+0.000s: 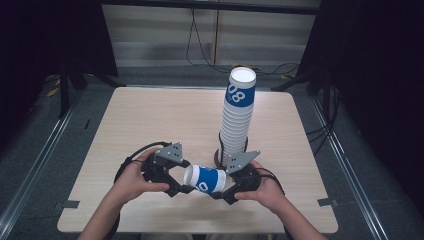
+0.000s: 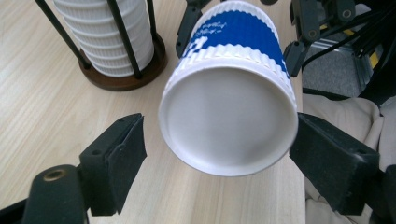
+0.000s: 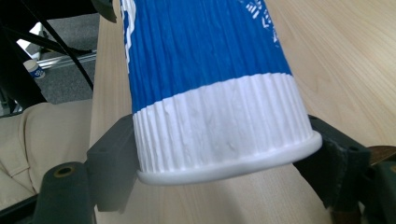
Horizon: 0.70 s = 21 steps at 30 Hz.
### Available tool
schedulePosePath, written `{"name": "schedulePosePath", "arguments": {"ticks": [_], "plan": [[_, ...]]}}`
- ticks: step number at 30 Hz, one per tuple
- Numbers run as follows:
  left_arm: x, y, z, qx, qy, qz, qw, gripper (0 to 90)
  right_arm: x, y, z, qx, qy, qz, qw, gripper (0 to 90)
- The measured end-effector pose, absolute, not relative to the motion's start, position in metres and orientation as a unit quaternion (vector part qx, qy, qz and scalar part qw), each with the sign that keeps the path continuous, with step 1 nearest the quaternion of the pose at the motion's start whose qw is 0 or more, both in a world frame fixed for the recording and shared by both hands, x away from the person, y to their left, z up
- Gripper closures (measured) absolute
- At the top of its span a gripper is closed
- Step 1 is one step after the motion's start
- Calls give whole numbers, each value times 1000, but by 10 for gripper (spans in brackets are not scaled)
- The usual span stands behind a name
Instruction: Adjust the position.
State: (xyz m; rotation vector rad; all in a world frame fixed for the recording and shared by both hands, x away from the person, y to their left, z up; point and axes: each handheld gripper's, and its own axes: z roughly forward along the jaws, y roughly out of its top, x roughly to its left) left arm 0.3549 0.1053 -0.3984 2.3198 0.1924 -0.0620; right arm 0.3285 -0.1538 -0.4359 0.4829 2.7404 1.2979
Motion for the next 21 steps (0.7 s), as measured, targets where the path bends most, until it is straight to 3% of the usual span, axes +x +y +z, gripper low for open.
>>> {"name": "schedulePosePath", "arguments": {"ticks": [21], "plan": [[352, 104, -403, 932, 81, -4, 353, 185, 333, -150, -432, 146, 917, 370, 28, 206]]}}
